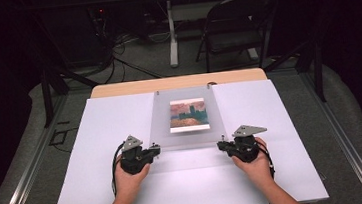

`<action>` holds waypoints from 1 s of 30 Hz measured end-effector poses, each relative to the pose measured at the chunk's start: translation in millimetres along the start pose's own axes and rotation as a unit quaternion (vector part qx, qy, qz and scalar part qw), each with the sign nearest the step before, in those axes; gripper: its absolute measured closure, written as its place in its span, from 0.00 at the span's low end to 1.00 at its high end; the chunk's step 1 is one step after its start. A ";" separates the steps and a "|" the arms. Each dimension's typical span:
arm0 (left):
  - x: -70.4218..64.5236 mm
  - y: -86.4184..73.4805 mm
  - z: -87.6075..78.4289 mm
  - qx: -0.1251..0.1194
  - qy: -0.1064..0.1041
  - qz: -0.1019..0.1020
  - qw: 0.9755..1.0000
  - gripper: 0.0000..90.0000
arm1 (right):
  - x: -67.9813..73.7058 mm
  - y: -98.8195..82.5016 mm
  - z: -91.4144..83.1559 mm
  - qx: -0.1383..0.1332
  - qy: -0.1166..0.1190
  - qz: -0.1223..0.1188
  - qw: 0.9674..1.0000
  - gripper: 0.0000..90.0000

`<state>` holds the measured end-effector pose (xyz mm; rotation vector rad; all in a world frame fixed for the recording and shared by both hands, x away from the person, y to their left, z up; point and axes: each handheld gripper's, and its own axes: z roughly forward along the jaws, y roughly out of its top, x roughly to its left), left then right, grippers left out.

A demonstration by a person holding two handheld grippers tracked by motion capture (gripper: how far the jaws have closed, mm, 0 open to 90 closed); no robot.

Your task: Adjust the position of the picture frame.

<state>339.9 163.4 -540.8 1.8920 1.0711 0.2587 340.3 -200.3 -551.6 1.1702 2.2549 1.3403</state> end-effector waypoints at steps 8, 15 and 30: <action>-0.2 -3.6 4.9 0.006 -0.002 -0.001 1.000 0.94 | -1.9 -2.8 2.0 0.008 -0.007 0.000 1.000 0.95; -0.2 -6.4 7.0 0.015 0.001 0.000 1.000 0.94 | -1.5 -5.2 3.9 0.016 -0.010 -0.005 1.000 0.95; -0.1 -10.9 11.3 0.027 0.006 0.004 1.000 0.94 | -0.8 -9.7 8.2 0.035 -0.014 -0.010 0.999 0.95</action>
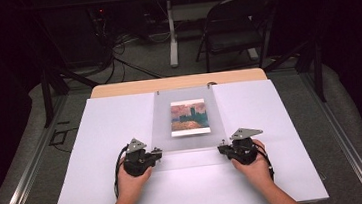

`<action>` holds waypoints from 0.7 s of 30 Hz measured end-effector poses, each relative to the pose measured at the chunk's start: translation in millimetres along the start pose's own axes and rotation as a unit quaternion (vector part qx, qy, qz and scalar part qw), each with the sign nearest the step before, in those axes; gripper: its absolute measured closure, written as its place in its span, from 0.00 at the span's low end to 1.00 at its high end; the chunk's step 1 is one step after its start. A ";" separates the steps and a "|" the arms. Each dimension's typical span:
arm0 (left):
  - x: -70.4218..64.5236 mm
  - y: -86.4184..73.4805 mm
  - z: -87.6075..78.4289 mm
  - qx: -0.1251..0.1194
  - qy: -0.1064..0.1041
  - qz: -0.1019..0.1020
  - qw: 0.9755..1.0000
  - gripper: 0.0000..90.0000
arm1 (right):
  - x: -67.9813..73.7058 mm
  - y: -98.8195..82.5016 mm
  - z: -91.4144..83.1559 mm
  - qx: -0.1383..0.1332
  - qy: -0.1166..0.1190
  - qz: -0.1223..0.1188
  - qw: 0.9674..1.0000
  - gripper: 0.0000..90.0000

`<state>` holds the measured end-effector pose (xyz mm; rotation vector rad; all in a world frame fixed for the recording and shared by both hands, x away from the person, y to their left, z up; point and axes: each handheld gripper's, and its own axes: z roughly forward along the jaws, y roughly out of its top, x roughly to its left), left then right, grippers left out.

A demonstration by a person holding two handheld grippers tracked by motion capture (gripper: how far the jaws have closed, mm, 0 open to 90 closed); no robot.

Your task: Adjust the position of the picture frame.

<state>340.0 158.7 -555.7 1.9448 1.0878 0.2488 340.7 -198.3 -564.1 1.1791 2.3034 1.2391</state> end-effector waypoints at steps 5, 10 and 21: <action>-0.4 -0.4 0.0 -0.001 0.000 -0.002 1.000 0.94 | -0.1 -0.3 0.4 -0.003 0.000 0.001 1.000 0.95; -0.4 -1.2 0.3 -0.006 0.000 -0.008 1.000 0.93 | 0.1 -0.5 0.4 -0.004 -0.002 0.002 1.000 0.95; -9.2 -6.2 -2.7 -0.025 0.005 0.018 1.000 0.55 | 8.5 -0.5 -5.6 0.000 0.000 -0.004 1.000 0.60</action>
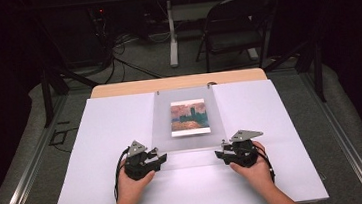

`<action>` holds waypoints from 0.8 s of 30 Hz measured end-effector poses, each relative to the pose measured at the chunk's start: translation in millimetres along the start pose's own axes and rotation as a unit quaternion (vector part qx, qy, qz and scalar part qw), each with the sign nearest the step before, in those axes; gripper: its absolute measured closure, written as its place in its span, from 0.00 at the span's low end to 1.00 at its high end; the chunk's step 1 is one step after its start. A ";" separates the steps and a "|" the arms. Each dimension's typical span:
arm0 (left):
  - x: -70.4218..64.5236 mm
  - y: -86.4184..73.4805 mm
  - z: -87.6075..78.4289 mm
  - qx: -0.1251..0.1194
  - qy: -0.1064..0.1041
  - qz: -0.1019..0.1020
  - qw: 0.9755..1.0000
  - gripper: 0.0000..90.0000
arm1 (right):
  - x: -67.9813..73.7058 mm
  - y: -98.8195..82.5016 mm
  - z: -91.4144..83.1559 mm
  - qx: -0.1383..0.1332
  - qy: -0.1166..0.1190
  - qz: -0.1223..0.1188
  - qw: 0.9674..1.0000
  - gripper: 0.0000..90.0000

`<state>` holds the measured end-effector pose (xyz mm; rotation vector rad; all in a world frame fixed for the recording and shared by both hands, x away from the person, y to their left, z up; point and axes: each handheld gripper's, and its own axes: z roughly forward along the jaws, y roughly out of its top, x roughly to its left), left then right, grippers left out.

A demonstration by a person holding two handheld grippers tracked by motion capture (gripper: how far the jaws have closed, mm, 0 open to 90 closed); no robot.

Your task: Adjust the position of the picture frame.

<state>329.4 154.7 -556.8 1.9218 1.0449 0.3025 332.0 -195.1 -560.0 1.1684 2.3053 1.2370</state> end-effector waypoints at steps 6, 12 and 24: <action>-1.2 -0.4 -4.9 -0.008 -0.002 -0.001 1.000 0.44 | 2.1 -3.2 -3.3 -0.002 0.001 -0.001 1.000 0.46; 0.6 -2.0 -8.2 -0.005 -0.004 -0.007 1.000 0.42 | 1.1 -4.3 -7.4 -0.007 -0.006 0.002 1.000 0.44; -2.3 -4.0 -19.9 0.004 -0.012 -0.003 1.000 0.40 | 6.9 -7.3 -22.1 -0.006 -0.012 -0.008 1.000 0.44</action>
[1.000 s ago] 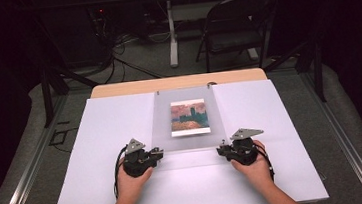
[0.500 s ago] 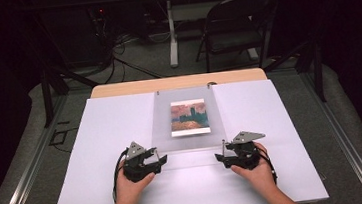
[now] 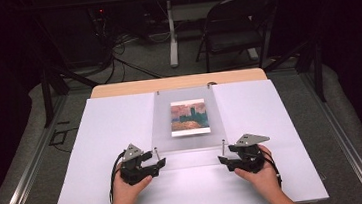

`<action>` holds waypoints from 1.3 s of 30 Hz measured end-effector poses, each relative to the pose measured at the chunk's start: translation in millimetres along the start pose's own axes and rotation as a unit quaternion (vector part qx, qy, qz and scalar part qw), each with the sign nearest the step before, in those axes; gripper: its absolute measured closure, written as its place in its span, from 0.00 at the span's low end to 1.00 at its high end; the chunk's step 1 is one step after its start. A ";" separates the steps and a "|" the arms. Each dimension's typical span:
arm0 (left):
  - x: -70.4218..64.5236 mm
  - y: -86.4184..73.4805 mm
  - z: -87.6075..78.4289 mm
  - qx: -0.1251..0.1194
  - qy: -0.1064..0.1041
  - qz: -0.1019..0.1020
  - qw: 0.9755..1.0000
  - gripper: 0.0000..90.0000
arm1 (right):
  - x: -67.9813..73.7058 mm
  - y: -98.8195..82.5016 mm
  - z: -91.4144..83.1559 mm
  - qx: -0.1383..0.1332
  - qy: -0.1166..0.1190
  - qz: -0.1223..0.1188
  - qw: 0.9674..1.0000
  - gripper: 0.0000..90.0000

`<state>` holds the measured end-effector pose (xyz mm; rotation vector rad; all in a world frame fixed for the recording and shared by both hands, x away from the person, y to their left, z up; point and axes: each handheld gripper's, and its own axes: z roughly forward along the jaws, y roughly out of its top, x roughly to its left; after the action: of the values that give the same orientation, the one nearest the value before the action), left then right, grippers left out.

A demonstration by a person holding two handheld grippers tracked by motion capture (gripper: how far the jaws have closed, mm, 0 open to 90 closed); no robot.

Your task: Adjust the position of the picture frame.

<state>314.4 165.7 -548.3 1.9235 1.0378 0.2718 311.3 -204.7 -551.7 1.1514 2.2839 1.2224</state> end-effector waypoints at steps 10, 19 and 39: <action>2.5 -7.0 -22.3 -0.014 0.004 -0.005 1.000 0.40 | 5.9 -4.8 -21.0 -0.006 -0.010 -0.024 1.000 0.45; 17.0 -13.9 -34.4 -0.019 0.018 -0.034 0.999 0.40 | -2.4 -11.3 -31.7 -0.005 -0.014 -0.005 1.000 0.45; 20.4 -9.5 -43.0 -0.032 0.033 -0.032 0.998 0.41 | -4.9 -10.4 -48.5 -0.013 -0.037 -0.010 0.999 0.50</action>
<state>298.1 209.7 -535.8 1.8323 1.1192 0.3312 280.7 -238.7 -532.0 1.1428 2.2139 1.1776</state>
